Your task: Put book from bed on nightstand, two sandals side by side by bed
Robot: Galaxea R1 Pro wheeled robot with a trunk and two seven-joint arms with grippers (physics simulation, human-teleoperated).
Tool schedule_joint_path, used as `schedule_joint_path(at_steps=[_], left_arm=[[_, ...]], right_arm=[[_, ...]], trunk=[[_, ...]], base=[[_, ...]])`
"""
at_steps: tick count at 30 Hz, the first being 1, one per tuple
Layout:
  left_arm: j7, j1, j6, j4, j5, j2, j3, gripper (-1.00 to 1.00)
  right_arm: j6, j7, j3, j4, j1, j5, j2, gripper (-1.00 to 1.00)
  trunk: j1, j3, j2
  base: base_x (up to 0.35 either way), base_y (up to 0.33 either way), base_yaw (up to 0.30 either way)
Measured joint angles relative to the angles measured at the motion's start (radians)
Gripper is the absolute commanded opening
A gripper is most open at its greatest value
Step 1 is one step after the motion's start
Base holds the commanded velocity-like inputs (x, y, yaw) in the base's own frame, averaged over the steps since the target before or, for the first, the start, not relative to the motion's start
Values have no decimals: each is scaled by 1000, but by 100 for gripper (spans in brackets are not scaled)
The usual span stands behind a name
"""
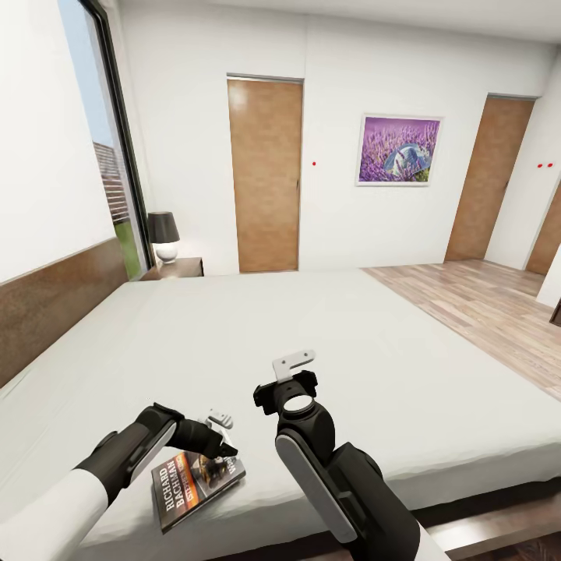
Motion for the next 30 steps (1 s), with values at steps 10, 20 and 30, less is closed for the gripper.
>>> schedule_joint_path(at_steps=[10,20,30], left_arm=[[51,14,6,-19,27,-1,6,100],[97,14,14,-18,46,-1,8,100],[101,14,7,-18,44,2,10,100]], right_arm=[[0,0,0,0,0,0,0,100],[0,0,0,0,0,0,0,100],[0,0,0,0,0,0,0,100]], trunk=[[0,0,0],[0,0,0],[0,0,0]], base=[[0,0,0],[0,0,0],[0,0,0]])
